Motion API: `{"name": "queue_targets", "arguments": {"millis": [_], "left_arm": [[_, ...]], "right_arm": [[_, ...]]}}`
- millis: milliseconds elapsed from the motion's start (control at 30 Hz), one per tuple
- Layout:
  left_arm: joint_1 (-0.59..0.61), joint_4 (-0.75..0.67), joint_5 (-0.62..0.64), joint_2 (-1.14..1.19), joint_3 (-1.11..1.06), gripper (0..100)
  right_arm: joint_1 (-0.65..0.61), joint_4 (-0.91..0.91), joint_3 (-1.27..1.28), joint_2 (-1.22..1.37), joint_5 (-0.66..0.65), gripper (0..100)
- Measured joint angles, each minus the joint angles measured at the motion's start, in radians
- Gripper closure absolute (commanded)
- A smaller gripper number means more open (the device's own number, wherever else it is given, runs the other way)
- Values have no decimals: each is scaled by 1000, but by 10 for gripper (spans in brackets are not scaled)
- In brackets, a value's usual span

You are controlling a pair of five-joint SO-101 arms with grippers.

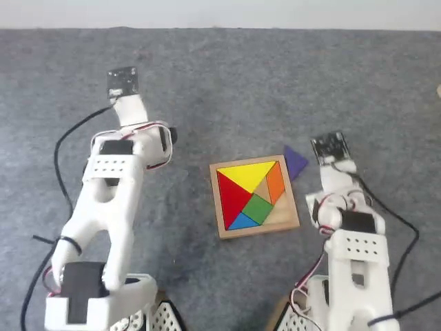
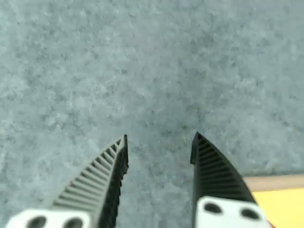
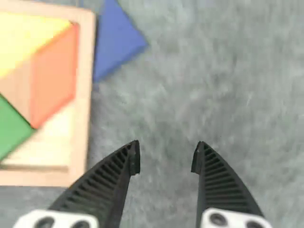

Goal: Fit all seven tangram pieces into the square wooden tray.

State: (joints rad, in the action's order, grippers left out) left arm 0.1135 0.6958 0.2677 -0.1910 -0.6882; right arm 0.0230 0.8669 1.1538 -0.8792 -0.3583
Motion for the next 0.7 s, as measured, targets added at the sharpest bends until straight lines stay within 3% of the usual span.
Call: {"name": "queue_targets", "arguments": {"millis": [233, 567, 700], "left_arm": [[-3, -26, 3, 0, -3, 787], [-3, -26, 5, 0, -6, 787], [-3, -26, -8, 0, -6, 787]], "right_arm": [[-126, 74, -319, 178, 34, 805], [-233, -319, -454, 763, 273, 806], [-219, -358, -555, 962, 338, 808]]}}
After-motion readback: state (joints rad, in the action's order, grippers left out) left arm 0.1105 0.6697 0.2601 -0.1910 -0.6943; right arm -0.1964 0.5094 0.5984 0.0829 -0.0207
